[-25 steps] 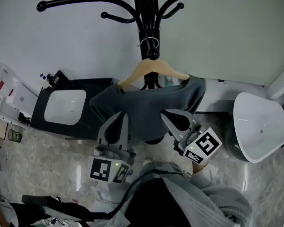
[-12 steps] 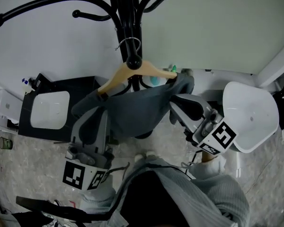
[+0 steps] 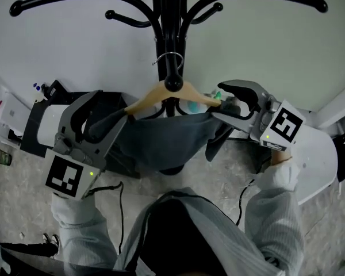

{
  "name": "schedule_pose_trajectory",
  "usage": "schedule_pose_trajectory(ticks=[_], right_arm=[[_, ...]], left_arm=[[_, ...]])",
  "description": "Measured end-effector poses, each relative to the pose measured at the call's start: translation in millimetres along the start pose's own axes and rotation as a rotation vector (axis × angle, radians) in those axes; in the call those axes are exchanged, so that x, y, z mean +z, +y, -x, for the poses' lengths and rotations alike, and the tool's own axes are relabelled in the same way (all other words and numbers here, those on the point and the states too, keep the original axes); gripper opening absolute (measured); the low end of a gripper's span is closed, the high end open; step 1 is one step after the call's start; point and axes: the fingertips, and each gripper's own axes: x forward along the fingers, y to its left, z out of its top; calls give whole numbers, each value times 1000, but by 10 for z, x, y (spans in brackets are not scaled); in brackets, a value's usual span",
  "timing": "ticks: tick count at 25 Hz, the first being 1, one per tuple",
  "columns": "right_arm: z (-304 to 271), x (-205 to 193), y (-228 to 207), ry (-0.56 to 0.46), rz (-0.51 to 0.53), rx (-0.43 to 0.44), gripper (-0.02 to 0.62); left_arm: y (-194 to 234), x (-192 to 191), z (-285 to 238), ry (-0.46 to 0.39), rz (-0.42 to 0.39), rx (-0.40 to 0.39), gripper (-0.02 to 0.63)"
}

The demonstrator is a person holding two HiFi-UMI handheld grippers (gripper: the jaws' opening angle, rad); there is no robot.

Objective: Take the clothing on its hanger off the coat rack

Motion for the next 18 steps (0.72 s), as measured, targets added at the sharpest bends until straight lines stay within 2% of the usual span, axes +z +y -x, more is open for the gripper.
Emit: schedule_pose_trajectory(ticks=[4, 6, 9, 13, 15, 16, 18], right_arm=[[-228, -208, 0, 101, -5, 220, 213], [-314, -253, 3, 114, -27, 303, 212], [-425, -248, 70, 110, -70, 419, 212], [-504, -265, 272, 117, -67, 531, 212], [-520, -281, 318, 123, -56, 538, 209], [-529, -288, 325, 126, -50, 533, 200], [-554, -306, 307, 139, -41, 501, 126]], left_arm=[[-257, -133, -259, 69, -13, -254, 242], [-352, -207, -361, 85, -38, -344, 242], [-385, -325, -529, 125, -65, -409, 241], [-472, -478, -623, 195, -42, -490, 228], [-471, -479, -617, 197, -34, -499, 152], [-472, -475, -612, 200, -32, -506, 87], [-490, -472, -602, 210, -30, -528, 58]])
